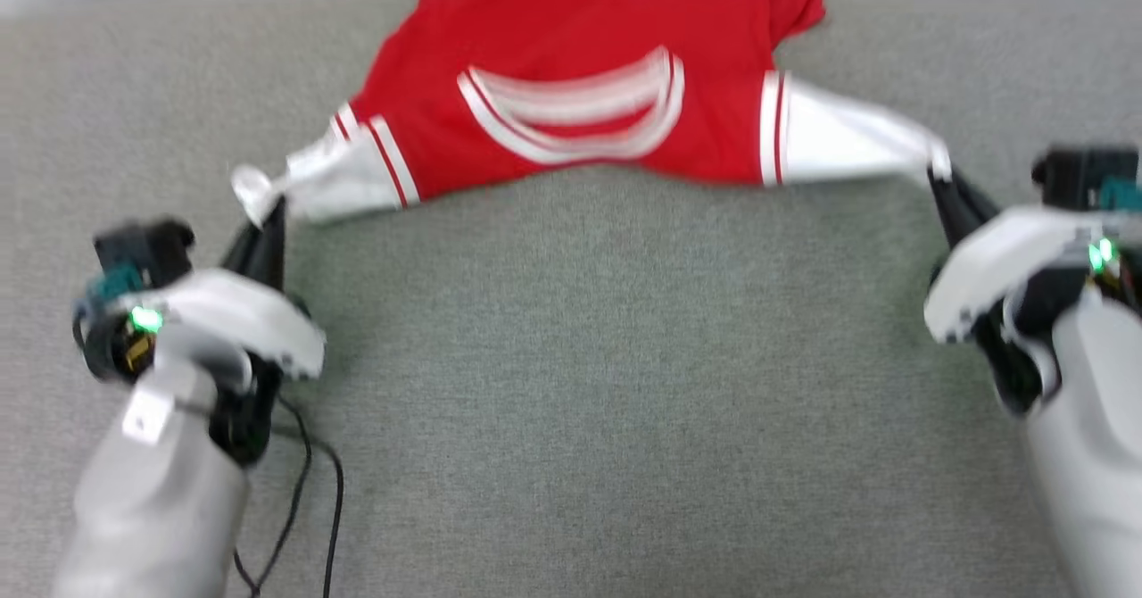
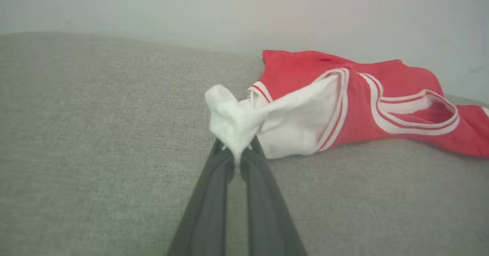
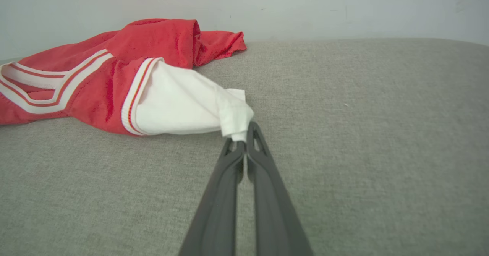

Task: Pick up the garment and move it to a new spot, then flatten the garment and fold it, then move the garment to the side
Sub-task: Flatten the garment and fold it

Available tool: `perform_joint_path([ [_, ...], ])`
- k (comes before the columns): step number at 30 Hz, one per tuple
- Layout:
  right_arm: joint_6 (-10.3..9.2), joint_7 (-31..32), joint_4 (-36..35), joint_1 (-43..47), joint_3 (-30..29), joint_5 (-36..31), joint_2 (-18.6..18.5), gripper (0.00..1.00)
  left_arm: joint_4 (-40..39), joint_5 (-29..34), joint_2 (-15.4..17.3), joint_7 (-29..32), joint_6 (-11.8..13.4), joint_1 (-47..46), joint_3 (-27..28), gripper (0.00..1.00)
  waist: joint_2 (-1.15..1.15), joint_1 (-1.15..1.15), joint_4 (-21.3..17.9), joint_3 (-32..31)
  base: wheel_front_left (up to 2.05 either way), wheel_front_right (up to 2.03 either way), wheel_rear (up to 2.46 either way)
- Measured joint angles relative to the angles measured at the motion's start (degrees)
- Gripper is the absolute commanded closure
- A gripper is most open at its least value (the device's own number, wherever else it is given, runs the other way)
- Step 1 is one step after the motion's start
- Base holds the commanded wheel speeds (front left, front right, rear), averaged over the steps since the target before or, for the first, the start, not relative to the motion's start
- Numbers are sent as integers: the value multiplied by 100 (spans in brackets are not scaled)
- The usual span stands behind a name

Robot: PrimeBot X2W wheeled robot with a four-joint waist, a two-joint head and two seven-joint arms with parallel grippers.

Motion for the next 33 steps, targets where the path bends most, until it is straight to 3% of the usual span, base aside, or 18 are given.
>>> perform_joint_path([
  [9, 0, 346, -1326, 2009, -753, -3, 77, 100, -1192, 109, 23, -1, 458, 1946, 244, 100, 0, -1, 78, -820, 0, 0, 0],
  [19, 1, 1146, -3062, 4116, -1719, -249, 713, 100, -2939, 8, 26, 313, 1252, 4005, 254, 100, 0, -1, 245, -1544, 0, 0, 0],
  [29, 1, 1813, -3971, 5562, -2167, -446, 1004, 100, -4102, -26, 188, 776, 1702, 5070, 197, 100, 0, 0, 380, -1861, 0, 0, 0],
  [30, 1, 1852, -3995, 5595, -2142, -461, 1007, 88, -4165, -9, 203, 806, 1702, 5088, 172, 100, 0, 0, 371, -1862, 0, 0, 0],
  [31, 1, 1862, -4024, 5609, -2096, -472, 1007, 62, -4237, -3, 204, 832, 1703, 5097, 149, 100, 0, 0, 361, -1860, 0, 0, 0],
  [32, 1, 1811, -4072, 5606, -2047, -482, 1009, 22, -4310, 13, 207, 842, 1703, 5097, 123, 100, 0, 0, 355, -1852, 0, 0, 0],
  [33, 1, 1712, -4117, 5576, -1987, -464, 1010, 0, -4363, 38, 214, 866, 1709, 5097, 94, 100, 0, 0, 349, -1842, 0, 0, 0],
])
